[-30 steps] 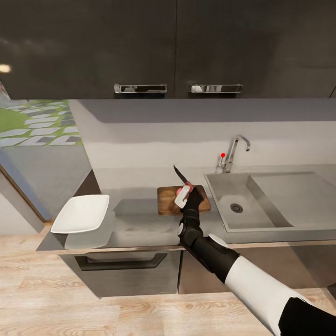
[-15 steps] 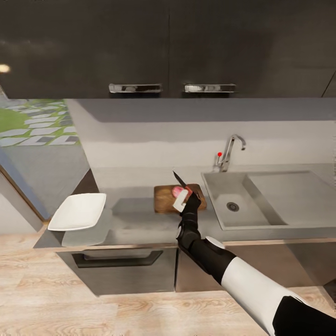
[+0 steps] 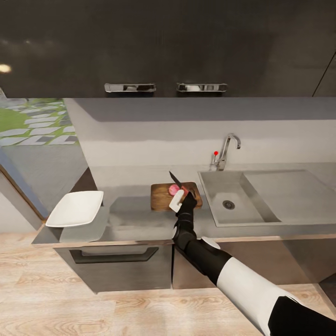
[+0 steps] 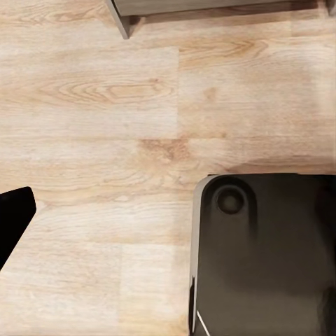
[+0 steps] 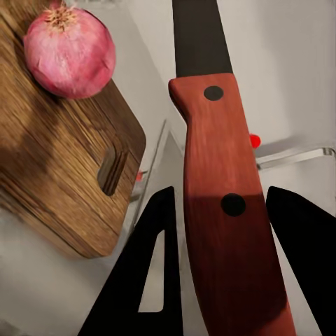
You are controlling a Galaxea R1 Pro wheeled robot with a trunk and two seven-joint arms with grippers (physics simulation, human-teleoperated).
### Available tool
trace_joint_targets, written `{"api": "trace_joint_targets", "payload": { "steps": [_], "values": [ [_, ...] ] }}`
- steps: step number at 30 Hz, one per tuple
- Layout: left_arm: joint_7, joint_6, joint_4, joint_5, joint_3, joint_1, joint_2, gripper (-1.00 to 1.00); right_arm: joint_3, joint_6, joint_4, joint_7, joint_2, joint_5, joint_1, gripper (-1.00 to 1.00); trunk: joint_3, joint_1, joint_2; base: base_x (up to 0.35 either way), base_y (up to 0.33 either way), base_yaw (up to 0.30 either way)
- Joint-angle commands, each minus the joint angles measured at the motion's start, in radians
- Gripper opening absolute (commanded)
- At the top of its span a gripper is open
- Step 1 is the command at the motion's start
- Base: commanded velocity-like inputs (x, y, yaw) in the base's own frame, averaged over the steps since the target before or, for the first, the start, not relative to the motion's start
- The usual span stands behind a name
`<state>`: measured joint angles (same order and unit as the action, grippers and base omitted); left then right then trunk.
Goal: In the kitchen, take the Vidalia onion out of the sink, dice it on the chopping board with the paring knife, put the diced onion into the bowl on the countertop, then place both the paring knife and the chopping board into the sink.
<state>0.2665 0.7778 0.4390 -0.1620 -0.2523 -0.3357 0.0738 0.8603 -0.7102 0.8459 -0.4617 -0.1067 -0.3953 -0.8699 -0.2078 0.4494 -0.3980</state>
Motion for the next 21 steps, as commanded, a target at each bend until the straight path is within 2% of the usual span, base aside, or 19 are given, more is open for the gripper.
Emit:
{"api": "trace_joint_targets", "payload": {
  "steps": [1, 16, 21],
  "values": [
    [0.004, 0.002, 0.002, -0.01, -0.008, 0.0, 0.001, 1.0, 0.003, -0.006, -0.001, -0.003, -0.001, -0.001, -0.001, -1.0, -0.002, 0.001, -0.002, 0.0, 0.0, 0.0],
    [0.004, 0.002, 0.003, -0.01, -0.008, 0.0, 0.001, 1.0, 0.003, 0.019, -0.058, -0.002, -0.001, 0.0, -0.001, -1.0, -0.002, 0.001, -0.002, 0.0, 0.0, 0.0],
    [0.004, 0.002, 0.003, -0.01, -0.008, 0.0, 0.002, 1.0, 0.003, 0.026, -0.068, -0.002, -0.002, 0.0, -0.001, -1.0, -0.002, 0.001, -0.002, 0.132, 0.062, 0.0]
  ]
}}
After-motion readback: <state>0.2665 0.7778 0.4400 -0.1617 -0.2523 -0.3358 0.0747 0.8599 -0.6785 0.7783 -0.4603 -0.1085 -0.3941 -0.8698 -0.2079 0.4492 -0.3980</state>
